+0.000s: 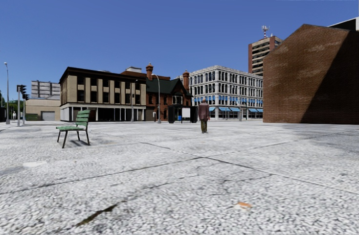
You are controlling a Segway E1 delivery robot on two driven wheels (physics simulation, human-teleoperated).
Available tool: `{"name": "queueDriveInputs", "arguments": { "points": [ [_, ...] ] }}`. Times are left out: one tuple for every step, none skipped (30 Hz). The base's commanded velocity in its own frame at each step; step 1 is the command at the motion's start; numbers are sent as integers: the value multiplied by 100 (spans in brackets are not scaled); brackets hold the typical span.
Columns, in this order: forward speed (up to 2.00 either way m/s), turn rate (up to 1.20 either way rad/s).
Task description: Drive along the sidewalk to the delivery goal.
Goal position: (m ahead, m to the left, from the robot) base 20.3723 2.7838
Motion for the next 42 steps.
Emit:
{"name": "queueDriveInputs", "arguments": {
  "points": [
    [147,0],
    [147,0],
    [147,0],
    [147,0],
    [147,0],
    [147,0],
    [147,0],
    [138,0],
    [133,0],
    [131,0],
    [130,0],
    [130,0],
    [135,0],
    [143,0],
    [146,0],
    [150,0],
    [152,0],
    [153,0],
    [153,0],
    [153,0],
    [153,0],
    [153,0],
    [153,0],
    [153,0],
    [153,0],
    [153,0],
    [153,0],
    [153,0],
    [153,0],
    [153,0],
    [153,0],
    [153,0],
    [153,0],
    [152,0],
    [150,0],
    [149,0],
    [148,0],
    [148,0],
    [146,0],
    [145,0],
    [142,0],
    [140,0]
  ]
}}
